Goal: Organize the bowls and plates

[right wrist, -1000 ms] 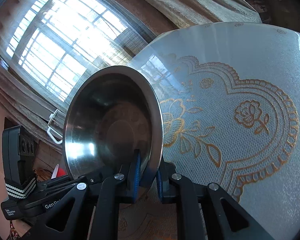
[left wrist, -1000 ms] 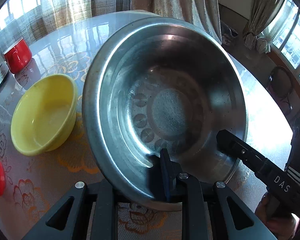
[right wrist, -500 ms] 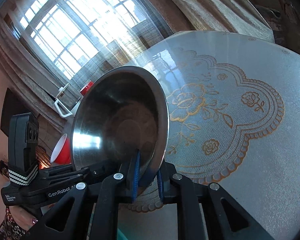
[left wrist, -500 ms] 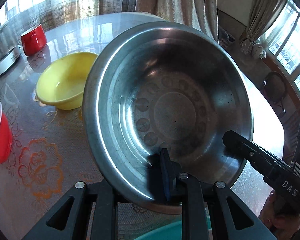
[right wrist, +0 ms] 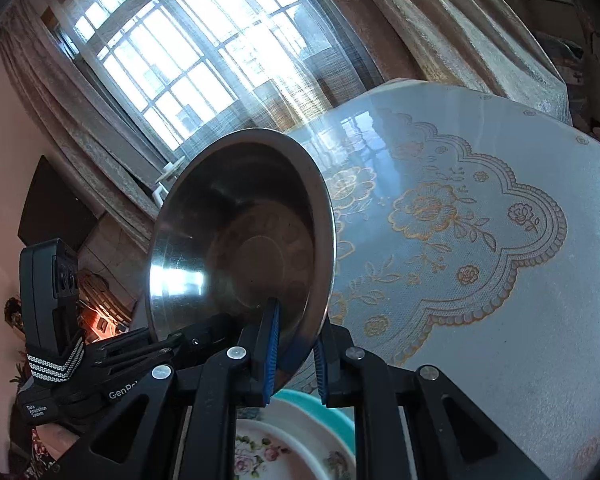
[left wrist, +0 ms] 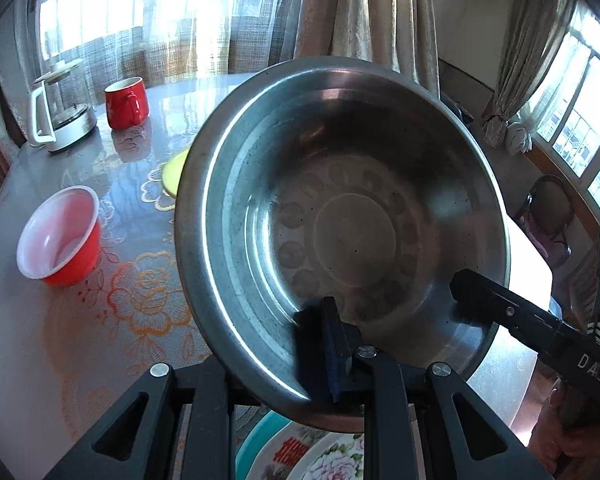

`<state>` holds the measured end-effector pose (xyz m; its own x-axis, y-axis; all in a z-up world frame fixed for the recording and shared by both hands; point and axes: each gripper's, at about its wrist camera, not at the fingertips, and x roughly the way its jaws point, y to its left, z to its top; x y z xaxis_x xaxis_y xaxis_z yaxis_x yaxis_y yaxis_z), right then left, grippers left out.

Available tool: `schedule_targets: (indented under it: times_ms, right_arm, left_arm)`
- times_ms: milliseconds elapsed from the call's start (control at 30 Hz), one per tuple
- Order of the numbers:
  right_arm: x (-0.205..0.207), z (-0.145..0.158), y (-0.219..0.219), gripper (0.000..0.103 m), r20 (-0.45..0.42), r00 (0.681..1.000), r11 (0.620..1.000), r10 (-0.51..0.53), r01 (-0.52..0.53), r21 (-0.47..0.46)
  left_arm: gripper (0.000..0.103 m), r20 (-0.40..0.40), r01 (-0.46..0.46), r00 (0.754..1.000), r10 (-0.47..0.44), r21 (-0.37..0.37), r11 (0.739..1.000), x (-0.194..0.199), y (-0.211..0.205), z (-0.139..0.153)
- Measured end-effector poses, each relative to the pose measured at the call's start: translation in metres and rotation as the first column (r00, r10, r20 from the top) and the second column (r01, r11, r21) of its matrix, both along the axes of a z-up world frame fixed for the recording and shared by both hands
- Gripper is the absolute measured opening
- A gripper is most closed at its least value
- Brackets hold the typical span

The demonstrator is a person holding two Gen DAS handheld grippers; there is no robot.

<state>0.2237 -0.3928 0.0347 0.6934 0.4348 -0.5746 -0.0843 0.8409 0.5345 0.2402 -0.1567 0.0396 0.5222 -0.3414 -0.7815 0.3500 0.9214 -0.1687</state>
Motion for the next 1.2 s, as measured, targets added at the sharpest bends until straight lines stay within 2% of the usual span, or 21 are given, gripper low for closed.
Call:
schedule_targets:
  times_ms: [167,533,967,1200]
  right_arm:
    - [-0.012,0.001,0.019,0.015,-0.002,0.999,0.999,0.032,-0.032,0.018]
    - [-0.040,-0.007,0.066,0.015,-0.014,0.992,0.989,0.127,-0.125,0.081]
    - [-0.049,-0.022,0.124,0.015,-0.055,0.969,0.966,0.240,-0.233,0.108]
    - [-0.051,-0.032,0.150,0.015,-0.091,0.954,0.956,0.285,-0.275,0.106]
  left_arm:
    - [0.021,0.020,-0.048,0.999,0.048,0.010,0.999,-0.026,0.013,0.001]
    - [0.022,0.018,-0.160,0.987,0.160,0.009,0.987,-0.071,0.073,0.001]
    - [0.022,-0.031,-0.279,0.960,0.280,0.019,0.960,-0.116,0.133,-0.013]
    - [0.023,-0.079,-0.318,0.944,0.319,0.024,0.948,-0.125,0.151,-0.024]
